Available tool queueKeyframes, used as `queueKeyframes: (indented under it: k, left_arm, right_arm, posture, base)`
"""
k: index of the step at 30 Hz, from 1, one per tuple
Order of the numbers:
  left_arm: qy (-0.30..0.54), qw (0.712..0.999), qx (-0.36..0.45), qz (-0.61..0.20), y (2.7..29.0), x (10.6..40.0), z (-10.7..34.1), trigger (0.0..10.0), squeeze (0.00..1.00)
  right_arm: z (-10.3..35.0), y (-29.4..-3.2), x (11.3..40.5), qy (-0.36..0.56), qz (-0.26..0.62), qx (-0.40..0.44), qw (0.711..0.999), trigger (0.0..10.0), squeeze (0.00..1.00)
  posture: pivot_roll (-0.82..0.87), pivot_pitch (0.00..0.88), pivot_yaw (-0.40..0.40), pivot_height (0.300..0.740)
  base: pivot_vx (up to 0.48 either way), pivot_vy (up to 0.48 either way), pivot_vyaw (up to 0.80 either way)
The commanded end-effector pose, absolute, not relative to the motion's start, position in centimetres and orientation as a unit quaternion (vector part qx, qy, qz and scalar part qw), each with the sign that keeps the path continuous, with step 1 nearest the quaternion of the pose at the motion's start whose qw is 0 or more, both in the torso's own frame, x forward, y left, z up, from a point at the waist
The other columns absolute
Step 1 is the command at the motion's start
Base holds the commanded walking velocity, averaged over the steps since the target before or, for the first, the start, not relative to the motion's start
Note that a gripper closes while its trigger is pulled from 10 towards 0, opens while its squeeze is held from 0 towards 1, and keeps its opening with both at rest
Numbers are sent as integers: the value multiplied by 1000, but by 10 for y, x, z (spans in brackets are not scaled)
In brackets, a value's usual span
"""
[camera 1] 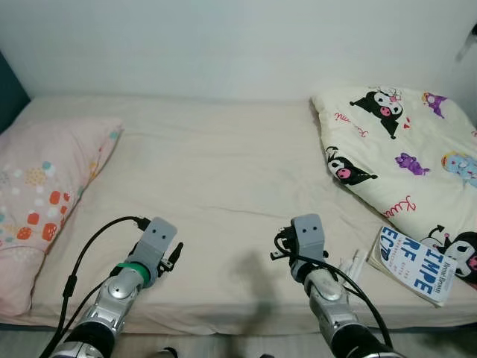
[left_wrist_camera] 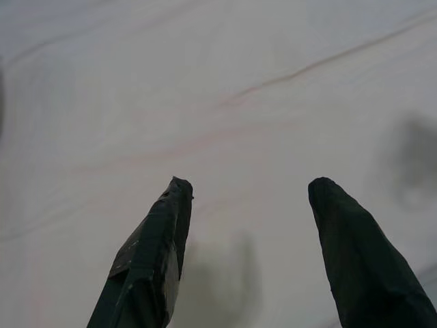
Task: Clean up the room
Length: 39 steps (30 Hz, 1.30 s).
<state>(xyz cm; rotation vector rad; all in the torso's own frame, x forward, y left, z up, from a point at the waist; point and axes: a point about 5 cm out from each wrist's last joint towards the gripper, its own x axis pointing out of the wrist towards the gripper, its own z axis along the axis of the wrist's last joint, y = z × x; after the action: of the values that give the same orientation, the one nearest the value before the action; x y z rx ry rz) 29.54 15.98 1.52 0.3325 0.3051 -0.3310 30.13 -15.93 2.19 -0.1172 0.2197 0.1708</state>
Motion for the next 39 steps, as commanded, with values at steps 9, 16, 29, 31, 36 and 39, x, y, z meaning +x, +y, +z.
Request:
queueKeyframes:
  k: [9,16,29,31,36,39]
  left_arm:
    - [164,958,171,-160,165,292,11,10000,0]
    - [164,959,170,-159,165,292,11,10000,0]
    - [164,958,171,-159,166,292,11,10000,0]
    - [164,958,171,-159,166,292,11,10000,0]
    - [164,958,173,-157,166,292,11,10000,0]
    - [165,959,170,-155,167,292,11,10000,0]
  right_arm:
    - [20,-156,299,113,85,-52,989,10000,0]
    - [20,-156,299,113,87,-53,988,10000,0]
    - [20,-156,300,113,88,-54,988,10000,0]
    - [20,-156,300,113,88,-54,988,10000,0]
    - [21,-156,301,112,88,-54,988,10000,0]
    - [21,-156,301,112,88,-54,988,10000,0]
  posture:
    - [17,16,54,725]
    - [18,15,51,725]
    - [18,10,51,725]
    - [18,10,51,725]
    - [19,8,51,725]
    - [19,8,51,725]
  base:
    - [0,-419,0]
    - [245,-380,0]
    - [251,-367,0]
    - [251,-364,0]
    - [0,-437,0]
    - [0,-458,0]
